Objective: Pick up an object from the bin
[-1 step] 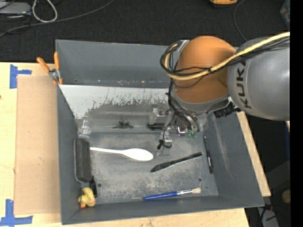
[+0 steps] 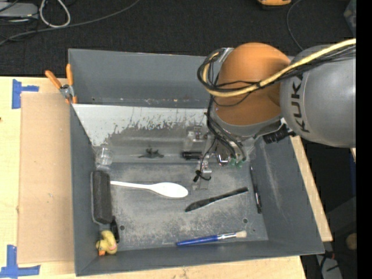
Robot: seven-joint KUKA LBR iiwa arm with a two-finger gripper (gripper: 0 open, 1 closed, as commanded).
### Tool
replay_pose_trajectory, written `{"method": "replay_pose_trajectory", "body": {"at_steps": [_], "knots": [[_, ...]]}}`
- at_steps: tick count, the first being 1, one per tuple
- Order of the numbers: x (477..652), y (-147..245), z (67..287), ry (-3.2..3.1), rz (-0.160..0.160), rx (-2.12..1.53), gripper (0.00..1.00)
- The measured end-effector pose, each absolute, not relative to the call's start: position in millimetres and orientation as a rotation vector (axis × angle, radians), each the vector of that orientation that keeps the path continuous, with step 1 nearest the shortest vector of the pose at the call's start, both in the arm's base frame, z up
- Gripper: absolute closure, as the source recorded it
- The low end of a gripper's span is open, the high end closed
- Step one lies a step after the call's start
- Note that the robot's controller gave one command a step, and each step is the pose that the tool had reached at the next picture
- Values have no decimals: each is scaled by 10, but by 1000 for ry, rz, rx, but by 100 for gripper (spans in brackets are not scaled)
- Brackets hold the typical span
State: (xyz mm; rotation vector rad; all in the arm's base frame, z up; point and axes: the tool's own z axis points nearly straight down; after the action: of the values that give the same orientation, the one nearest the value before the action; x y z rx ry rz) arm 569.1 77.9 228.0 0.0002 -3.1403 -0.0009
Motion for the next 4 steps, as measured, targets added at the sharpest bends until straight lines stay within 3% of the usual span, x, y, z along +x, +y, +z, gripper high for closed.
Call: {"method": "replay_pose_trajectory", "body": {"at_steps": [1, 2, 3, 4], "knots": [[5694, 1012, 1490, -3142, -2, -34, 0], [5663, 1344, 1504, -3143, -1, -29, 0], [5622, 1348, 1251, -3137, -1, -35, 0], [5783, 1023, 660, -3141, -3, -92, 0]]}}
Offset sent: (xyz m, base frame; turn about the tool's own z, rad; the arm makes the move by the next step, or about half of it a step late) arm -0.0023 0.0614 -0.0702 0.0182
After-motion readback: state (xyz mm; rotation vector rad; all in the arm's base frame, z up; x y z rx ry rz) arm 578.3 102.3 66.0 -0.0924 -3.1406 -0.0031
